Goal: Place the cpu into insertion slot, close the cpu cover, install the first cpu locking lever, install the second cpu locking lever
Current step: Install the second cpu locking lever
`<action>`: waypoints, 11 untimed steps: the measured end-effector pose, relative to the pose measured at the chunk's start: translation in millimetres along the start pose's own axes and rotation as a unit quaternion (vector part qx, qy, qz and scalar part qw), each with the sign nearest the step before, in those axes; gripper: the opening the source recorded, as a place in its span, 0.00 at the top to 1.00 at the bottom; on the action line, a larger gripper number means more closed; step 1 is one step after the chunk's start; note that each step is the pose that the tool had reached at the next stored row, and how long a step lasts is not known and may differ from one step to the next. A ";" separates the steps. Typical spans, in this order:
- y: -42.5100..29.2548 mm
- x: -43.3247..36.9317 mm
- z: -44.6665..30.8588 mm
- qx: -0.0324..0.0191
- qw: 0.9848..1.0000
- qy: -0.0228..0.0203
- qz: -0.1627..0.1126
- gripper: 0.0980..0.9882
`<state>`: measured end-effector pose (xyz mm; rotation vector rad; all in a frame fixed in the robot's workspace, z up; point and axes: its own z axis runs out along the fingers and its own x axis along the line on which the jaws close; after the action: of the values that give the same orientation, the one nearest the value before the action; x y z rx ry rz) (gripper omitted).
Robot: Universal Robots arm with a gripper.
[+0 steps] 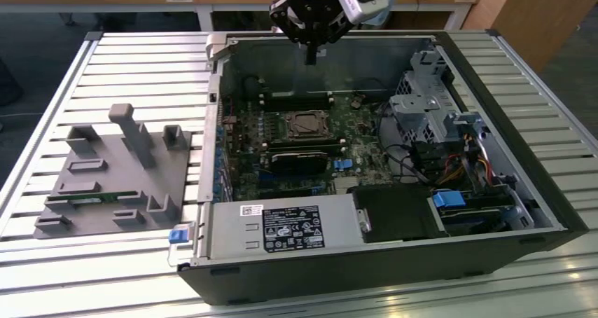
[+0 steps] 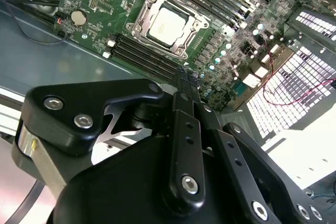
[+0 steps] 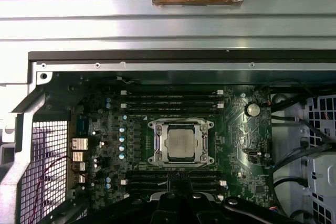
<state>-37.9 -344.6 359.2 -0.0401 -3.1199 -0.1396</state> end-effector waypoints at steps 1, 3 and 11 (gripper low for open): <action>0.0 0.0 0.1 0.000 1.000 0.000 0.000 0.99; 0.0 0.0 0.2 0.000 1.000 0.000 0.000 0.99; -0.4 -0.1 4.6 0.000 1.000 0.000 0.000 0.99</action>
<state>-37.9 -344.6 354.6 -0.0401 -3.1200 -0.1400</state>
